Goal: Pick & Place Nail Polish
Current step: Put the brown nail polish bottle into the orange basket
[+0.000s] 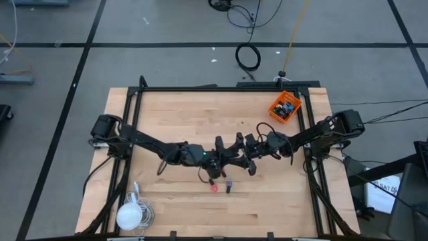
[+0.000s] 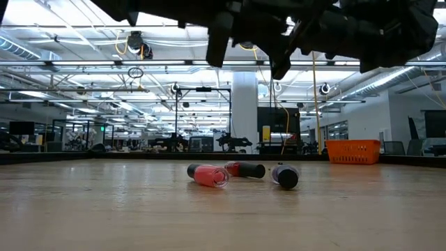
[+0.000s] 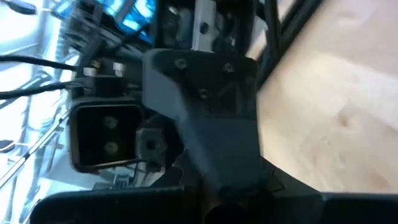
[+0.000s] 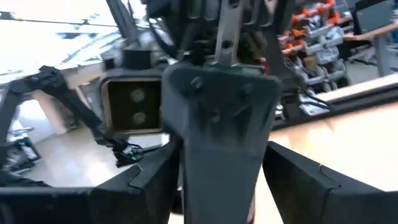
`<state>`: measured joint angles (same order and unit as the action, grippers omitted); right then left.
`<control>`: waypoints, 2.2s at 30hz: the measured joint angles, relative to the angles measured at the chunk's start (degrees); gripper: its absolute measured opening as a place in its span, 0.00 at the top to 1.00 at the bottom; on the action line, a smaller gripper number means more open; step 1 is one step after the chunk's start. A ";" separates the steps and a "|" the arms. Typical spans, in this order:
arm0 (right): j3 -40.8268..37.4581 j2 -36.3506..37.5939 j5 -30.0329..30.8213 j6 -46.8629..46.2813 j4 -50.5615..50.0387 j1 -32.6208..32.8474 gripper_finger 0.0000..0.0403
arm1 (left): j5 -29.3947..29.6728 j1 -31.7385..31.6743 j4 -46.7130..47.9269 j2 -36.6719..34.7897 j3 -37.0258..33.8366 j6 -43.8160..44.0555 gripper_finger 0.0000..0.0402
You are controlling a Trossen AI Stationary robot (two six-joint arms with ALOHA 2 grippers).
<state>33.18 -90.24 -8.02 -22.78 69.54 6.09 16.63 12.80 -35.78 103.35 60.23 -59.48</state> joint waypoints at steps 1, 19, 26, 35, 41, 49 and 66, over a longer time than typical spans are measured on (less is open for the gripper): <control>-0.11 0.00 0.48 0.10 -0.51 0.02 0.47 | 0.72 0.05 0.37 0.27 0.13 -0.39 0.87; -0.36 0.02 -2.33 0.48 -1.58 -0.20 0.71 | 3.49 0.94 0.51 0.72 0.30 -2.78 0.85; -0.36 0.02 -2.65 1.47 -1.34 -0.18 0.73 | 3.46 1.41 0.49 0.72 0.30 -1.13 0.74; -0.23 0.09 -3.55 1.88 -3.63 -1.14 0.73 | 12.33 4.38 1.06 0.72 0.32 4.61 0.72; -0.25 0.20 -3.34 1.95 -6.68 -2.91 0.73 | 22.13 7.12 1.41 0.44 0.19 11.87 0.71; -0.23 0.26 -3.50 1.66 -9.47 -4.53 0.73 | 27.84 9.30 2.33 -0.57 0.10 17.44 0.71; -0.54 -0.04 -2.28 1.77 -13.42 -4.74 0.73 | 43.90 10.90 10.96 -1.43 0.41 14.63 0.71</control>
<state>32.64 -90.28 -10.29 -21.01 56.12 1.35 60.53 23.70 -24.82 101.92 60.64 -44.85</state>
